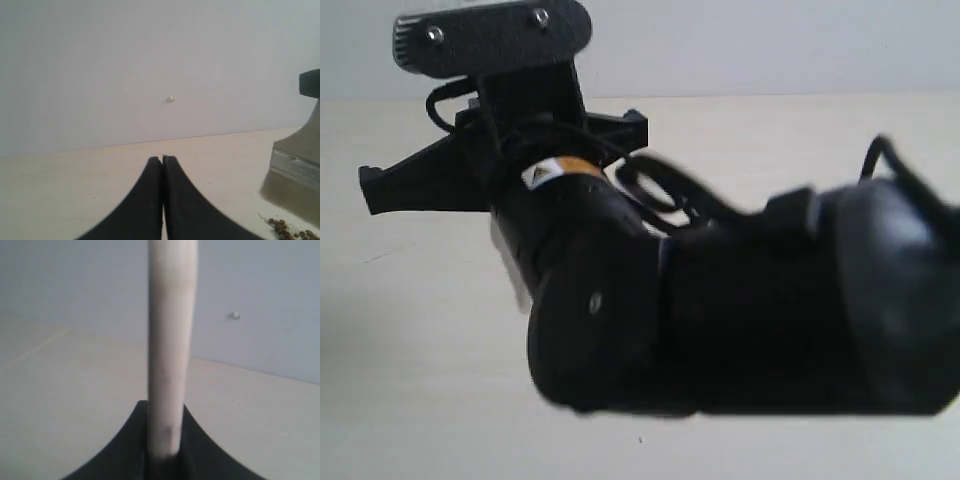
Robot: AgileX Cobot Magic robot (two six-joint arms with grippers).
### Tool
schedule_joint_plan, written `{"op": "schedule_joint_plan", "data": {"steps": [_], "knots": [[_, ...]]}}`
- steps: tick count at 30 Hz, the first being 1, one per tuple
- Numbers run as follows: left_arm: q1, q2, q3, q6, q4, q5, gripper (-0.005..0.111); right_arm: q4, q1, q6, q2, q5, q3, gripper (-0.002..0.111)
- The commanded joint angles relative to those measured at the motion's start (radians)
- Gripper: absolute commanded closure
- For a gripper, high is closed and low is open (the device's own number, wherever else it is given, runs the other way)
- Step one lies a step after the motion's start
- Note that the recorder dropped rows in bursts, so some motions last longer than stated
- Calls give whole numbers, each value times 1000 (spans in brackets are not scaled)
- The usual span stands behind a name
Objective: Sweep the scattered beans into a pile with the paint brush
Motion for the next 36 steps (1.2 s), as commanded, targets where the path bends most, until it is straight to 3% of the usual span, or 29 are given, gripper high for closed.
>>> {"op": "schedule_joint_plan", "data": {"steps": [1,11,19,26,36], "knots": [[-5,-6,2,0,2,-1,107,-146,43,370,64,-190,56,108],[-5,-6,2,0,2,-1,107,-109,43,429,246,-192,59,108],[-5,-6,2,0,2,-1,107,-111,-5,411,261,-133,59,108],[-5,-6,2,-1,2,-1,107,-283,-99,306,261,32,59,108],[-5,-6,2,-1,2,-1,107,-425,-147,297,261,35,59,108]]}}
